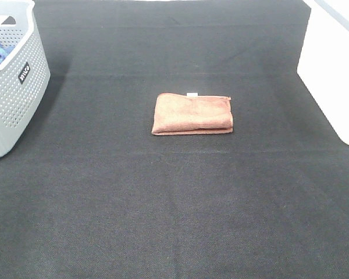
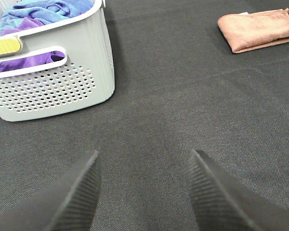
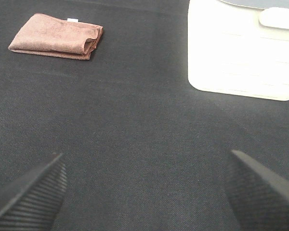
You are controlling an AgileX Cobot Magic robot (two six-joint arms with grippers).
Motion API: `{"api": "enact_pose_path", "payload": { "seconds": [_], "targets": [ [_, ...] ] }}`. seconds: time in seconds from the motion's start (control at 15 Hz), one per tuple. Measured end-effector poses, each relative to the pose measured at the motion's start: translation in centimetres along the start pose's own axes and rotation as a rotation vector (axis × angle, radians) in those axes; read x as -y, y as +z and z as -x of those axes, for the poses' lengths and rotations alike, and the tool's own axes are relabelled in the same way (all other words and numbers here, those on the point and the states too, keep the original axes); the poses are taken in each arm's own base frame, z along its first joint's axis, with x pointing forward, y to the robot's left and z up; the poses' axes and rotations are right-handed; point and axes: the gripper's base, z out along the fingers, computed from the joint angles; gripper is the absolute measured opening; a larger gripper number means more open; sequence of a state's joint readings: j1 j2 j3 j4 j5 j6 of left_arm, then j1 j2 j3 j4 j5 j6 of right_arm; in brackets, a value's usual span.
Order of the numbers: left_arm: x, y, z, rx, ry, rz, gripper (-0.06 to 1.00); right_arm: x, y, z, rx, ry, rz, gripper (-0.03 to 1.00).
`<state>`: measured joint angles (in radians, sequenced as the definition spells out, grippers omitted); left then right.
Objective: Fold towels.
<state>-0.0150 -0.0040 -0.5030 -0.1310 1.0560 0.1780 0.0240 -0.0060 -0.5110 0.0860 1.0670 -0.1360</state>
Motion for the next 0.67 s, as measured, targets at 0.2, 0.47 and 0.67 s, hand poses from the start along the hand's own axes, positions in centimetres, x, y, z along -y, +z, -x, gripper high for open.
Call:
{"api": "enact_pose_path", "payload": {
  "seconds": [0.2,0.47,0.67],
  "targets": [
    [0.0,0.0,0.0,0.0,0.0,0.0,0.53,0.0,0.0,0.0,0.0,0.0,0.0,0.84],
    [0.0,0.0,0.0,0.0,0.0,0.0,0.53,0.0,0.0,0.0,0.0,0.0,0.0,0.84],
    [0.0,0.0,0.0,0.0,0.001,0.0,0.53,0.0,0.0,0.0,0.0,0.0,0.0,0.84]
  ]
}}
